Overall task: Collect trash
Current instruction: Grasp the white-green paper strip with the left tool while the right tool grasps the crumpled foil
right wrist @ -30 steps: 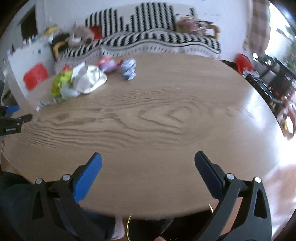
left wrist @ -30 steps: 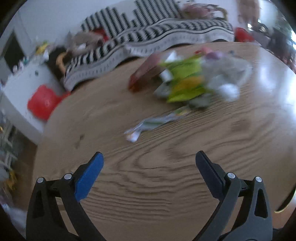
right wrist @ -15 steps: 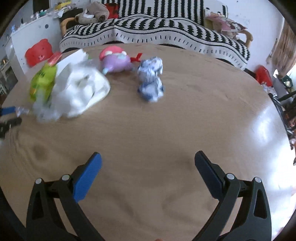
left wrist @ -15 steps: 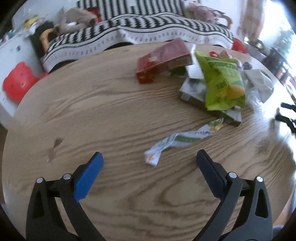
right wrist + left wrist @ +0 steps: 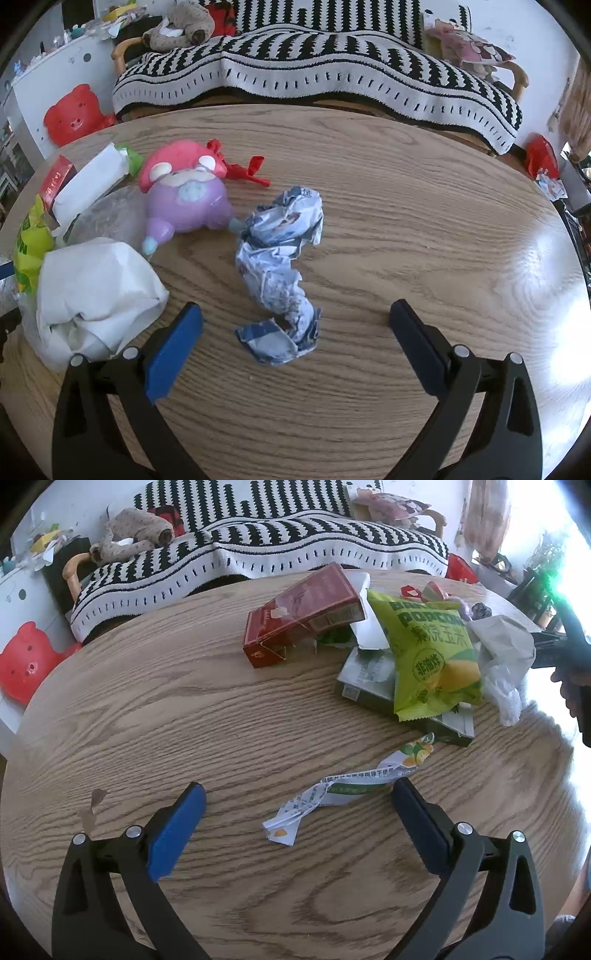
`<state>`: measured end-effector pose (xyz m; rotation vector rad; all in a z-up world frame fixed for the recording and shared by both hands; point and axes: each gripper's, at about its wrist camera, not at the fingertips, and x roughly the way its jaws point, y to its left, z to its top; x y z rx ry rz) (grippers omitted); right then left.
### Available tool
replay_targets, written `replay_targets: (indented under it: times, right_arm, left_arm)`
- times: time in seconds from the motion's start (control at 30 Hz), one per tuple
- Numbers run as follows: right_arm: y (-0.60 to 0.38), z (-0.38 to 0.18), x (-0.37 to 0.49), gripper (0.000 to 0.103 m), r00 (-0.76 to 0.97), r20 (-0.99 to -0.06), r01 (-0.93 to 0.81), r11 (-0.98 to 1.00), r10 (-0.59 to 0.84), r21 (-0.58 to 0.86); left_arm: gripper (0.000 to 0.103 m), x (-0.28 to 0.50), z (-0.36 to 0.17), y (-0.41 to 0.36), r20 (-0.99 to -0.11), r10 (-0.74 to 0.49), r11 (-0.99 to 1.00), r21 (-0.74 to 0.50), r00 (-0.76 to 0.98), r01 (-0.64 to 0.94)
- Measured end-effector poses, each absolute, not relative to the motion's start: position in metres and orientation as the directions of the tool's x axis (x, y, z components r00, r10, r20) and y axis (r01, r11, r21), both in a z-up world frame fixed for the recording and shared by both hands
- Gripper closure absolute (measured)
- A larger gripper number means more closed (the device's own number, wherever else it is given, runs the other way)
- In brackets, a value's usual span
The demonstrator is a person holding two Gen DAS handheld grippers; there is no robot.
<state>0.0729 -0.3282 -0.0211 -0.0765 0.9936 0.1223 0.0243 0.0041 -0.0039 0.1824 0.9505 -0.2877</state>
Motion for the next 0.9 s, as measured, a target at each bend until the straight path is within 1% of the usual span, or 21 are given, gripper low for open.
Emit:
replay_targets:
  times: [0.1,0.13,0.17,0.2,0.23,0.27,0.33,0.4,0.5,0.9]
  right_arm:
    - [-0.328,-0.021,0.073,0.005,0.536,-0.842,-0.138,0.990,0.067,-0.009]
    - [-0.328,-0.021,0.073,0.014,0.535,-0.842,-0.139,0.990,0.070,-0.006]
    - [-0.329,-0.019,0.071,0.073,0.546,-0.835,-0.142,0.990,0.073,-0.006]
    - [-0.328,-0.013,0.068,0.084,0.570,-0.817,-0.149,0.989,0.086,0.000]
    - [-0.329,-0.010,0.068,0.086,0.562,-0.824,-0.124,0.992,0.062,-0.009]
    - [-0.330,-0.009,0.065,0.086,0.563,-0.823,-0.117,0.993,0.072,0.007]
    - [-0.330,-0.010,0.057,0.086,0.573,-0.816,-0.116,0.993,0.074,0.009]
    - [-0.331,-0.009,0.048,0.086,0.581,-0.811,-0.110,0.994,0.074,0.011]
    - [-0.336,-0.004,0.035,0.086,0.592,-0.802,-0.095,0.995,0.075,0.023]
    - [-0.365,0.015,-0.010,0.086,0.617,-0.787,-0.033,0.999,0.007,-0.016]
  left_arm:
    - [0.006,0.023,-0.003,0.004,-0.827,-0.157,0.949,0.024,0.539,0.313]
    - [0.007,0.023,-0.002,0.004,-0.829,-0.158,0.948,0.024,0.537,0.316]
    - [0.017,0.021,0.000,0.003,-0.828,-0.164,0.946,0.022,0.537,0.323]
    - [0.052,0.018,0.004,0.003,-0.822,-0.166,0.945,0.026,0.545,0.327]
    - [0.075,0.014,0.008,0.002,-0.813,-0.146,0.950,0.043,0.563,0.309]
    - [0.094,0.012,0.009,0.003,-0.815,-0.119,0.957,0.058,0.567,0.284]
    - [0.095,0.006,0.010,0.003,-0.821,-0.125,0.956,0.050,0.557,0.289]
    - [0.096,0.001,0.011,0.006,-0.825,-0.149,0.959,0.014,0.545,0.283]
    - [0.096,-0.006,0.014,0.006,-0.825,-0.154,0.960,0.004,0.543,0.279]
    - [0.097,-0.025,0.037,-0.007,-0.771,-0.188,0.963,-0.022,0.609,0.269]
